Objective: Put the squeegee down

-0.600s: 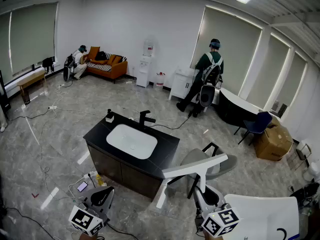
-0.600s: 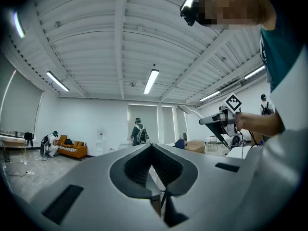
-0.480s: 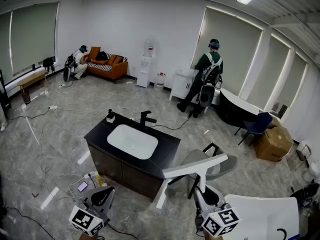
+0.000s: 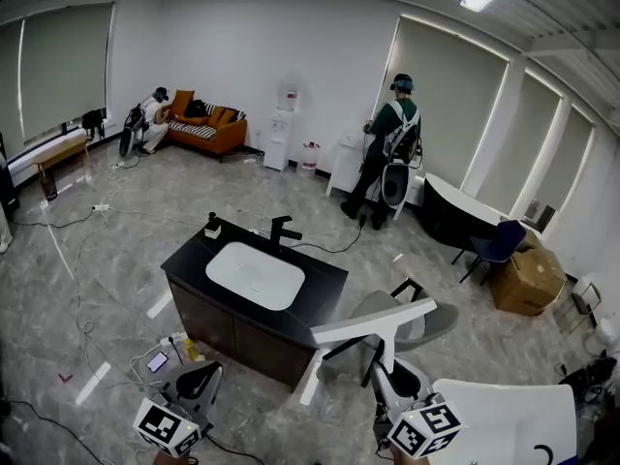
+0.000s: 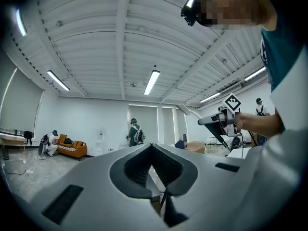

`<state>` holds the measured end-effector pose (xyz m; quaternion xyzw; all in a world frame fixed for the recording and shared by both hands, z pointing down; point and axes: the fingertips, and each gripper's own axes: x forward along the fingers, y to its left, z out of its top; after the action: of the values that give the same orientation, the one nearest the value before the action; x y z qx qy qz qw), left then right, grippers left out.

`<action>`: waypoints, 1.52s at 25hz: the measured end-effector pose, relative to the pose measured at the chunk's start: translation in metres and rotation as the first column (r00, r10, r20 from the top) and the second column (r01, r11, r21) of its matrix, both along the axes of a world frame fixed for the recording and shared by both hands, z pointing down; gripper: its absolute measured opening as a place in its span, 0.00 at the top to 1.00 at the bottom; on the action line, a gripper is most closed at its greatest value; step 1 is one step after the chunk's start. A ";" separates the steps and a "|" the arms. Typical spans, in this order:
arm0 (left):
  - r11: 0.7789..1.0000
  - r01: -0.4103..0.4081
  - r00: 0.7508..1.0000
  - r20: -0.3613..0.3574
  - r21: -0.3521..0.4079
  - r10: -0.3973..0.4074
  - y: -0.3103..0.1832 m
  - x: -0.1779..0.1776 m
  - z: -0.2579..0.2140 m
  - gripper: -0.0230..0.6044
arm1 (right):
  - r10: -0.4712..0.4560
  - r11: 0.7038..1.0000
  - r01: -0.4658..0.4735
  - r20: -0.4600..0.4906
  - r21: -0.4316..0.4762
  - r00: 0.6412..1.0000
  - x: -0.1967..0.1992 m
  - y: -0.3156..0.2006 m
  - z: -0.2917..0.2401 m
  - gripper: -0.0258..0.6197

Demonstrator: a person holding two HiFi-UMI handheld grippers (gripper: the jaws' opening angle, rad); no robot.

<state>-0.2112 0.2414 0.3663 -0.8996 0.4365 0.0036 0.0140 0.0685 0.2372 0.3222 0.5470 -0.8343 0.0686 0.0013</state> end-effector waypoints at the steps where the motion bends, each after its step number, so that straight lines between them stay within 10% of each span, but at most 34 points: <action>1: 1.000 0.000 1.000 -0.001 -0.004 0.000 -0.002 0.002 0.002 0.96 | -0.001 1.000 0.001 0.005 -0.004 1.000 0.002 -0.003 0.001 0.81; 26: 0.983 0.175 0.982 0.075 -0.048 -0.171 -0.087 0.144 0.005 0.96 | -0.214 0.976 0.216 0.155 0.005 0.964 0.131 -0.153 0.024 0.81; 38: 0.984 0.165 0.982 0.104 -0.072 -0.157 -0.114 0.159 0.015 0.96 | -0.197 0.979 0.202 0.176 -0.011 0.964 0.152 -0.183 0.036 0.81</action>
<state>-0.0525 0.1270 0.3813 -0.8602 0.5065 -0.0591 -0.0005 0.2201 0.0546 0.3581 0.4519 -0.8810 0.1279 -0.0566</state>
